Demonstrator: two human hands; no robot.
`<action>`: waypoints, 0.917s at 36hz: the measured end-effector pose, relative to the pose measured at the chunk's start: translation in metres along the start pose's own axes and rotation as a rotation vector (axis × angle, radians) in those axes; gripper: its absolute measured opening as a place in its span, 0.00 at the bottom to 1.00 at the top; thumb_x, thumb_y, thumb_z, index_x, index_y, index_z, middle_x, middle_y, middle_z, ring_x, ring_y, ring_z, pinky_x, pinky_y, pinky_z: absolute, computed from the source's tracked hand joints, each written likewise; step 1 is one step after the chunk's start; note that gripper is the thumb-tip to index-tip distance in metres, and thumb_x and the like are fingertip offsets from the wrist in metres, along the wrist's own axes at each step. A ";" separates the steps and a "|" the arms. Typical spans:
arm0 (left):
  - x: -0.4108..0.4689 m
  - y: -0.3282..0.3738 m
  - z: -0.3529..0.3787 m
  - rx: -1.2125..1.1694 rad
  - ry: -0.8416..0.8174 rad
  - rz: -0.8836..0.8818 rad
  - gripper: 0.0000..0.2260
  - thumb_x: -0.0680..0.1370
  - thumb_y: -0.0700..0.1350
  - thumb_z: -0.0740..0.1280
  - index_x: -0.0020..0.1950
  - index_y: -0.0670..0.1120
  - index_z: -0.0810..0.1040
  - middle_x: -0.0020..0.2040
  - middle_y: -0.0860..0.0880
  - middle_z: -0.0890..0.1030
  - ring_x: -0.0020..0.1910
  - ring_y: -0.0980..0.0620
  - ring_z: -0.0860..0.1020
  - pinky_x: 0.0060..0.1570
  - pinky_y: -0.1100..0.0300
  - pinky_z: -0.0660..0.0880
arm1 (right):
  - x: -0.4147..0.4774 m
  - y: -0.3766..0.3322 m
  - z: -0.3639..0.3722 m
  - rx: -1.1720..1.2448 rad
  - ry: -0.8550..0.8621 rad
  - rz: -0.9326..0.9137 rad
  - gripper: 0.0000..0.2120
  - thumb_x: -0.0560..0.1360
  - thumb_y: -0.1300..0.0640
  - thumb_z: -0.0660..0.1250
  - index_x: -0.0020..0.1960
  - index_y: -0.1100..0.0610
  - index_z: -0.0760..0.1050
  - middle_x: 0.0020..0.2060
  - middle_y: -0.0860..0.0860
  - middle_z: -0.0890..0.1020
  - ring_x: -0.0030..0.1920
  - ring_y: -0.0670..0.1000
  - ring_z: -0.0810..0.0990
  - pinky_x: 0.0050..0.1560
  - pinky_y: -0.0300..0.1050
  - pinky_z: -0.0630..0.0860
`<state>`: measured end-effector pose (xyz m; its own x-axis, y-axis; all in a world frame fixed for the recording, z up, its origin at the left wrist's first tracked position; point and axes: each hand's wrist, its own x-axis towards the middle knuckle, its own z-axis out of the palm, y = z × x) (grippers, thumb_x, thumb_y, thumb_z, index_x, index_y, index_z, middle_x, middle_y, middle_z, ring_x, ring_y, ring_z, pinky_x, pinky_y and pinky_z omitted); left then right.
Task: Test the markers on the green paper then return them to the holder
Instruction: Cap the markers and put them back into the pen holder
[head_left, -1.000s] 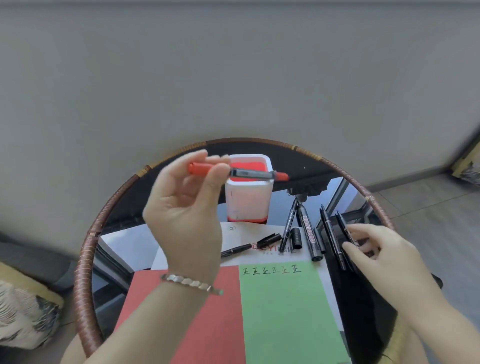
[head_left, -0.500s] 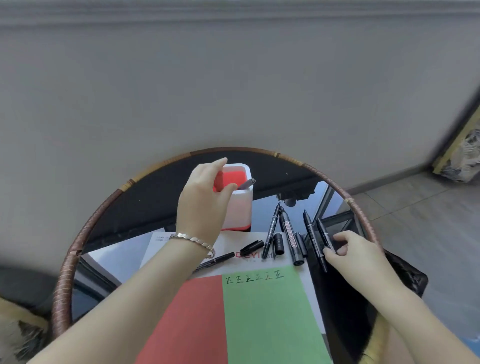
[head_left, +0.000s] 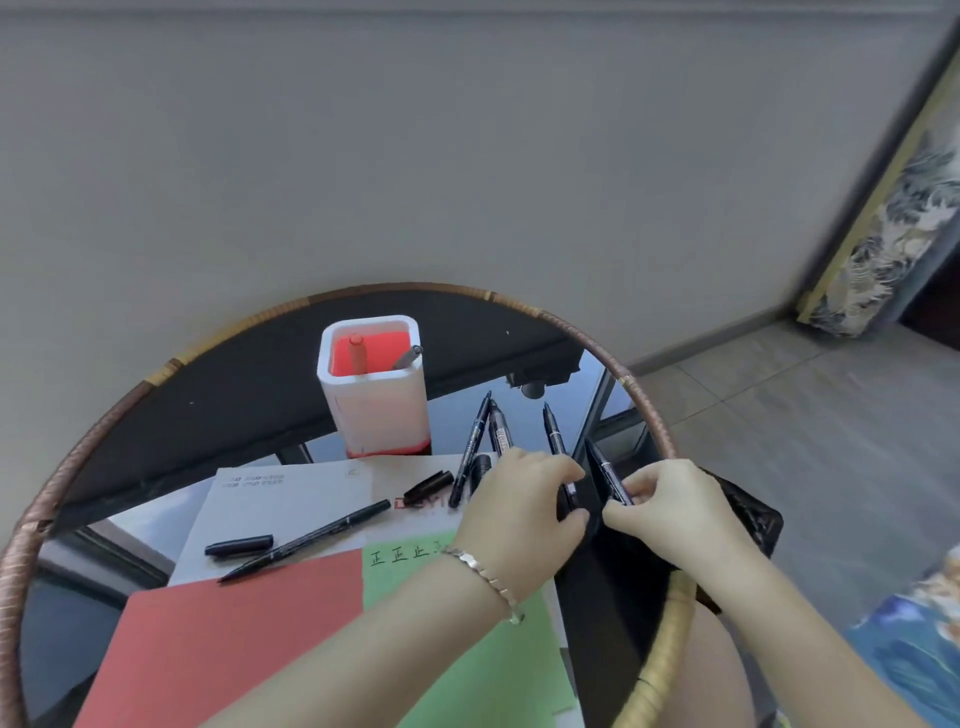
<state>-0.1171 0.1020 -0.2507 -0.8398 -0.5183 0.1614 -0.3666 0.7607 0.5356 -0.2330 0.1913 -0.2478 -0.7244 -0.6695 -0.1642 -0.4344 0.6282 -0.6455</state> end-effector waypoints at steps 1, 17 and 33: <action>0.001 0.003 0.002 -0.004 -0.035 -0.015 0.17 0.75 0.48 0.66 0.63 0.49 0.73 0.58 0.53 0.77 0.59 0.53 0.68 0.56 0.61 0.68 | -0.001 0.002 -0.002 0.048 -0.010 0.004 0.03 0.66 0.59 0.69 0.34 0.57 0.80 0.31 0.51 0.82 0.29 0.46 0.76 0.25 0.34 0.69; -0.020 0.015 -0.021 -0.821 0.118 -0.242 0.11 0.71 0.38 0.72 0.42 0.55 0.79 0.36 0.53 0.83 0.36 0.57 0.81 0.39 0.64 0.79 | -0.035 -0.021 -0.018 0.718 -0.006 -0.160 0.05 0.71 0.62 0.69 0.40 0.54 0.82 0.24 0.48 0.79 0.24 0.43 0.72 0.29 0.33 0.74; -0.083 -0.064 -0.100 -1.107 0.378 -0.512 0.06 0.75 0.41 0.64 0.46 0.48 0.80 0.29 0.51 0.77 0.28 0.55 0.69 0.36 0.60 0.70 | -0.056 -0.059 0.005 0.603 -0.104 -0.366 0.05 0.74 0.62 0.63 0.45 0.53 0.76 0.28 0.53 0.80 0.23 0.42 0.70 0.27 0.30 0.67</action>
<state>0.0156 0.0575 -0.2154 -0.4697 -0.8716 -0.1401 0.0677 -0.1938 0.9787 -0.1643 0.1896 -0.2040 -0.5209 -0.8487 0.0913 -0.2468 0.0473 -0.9679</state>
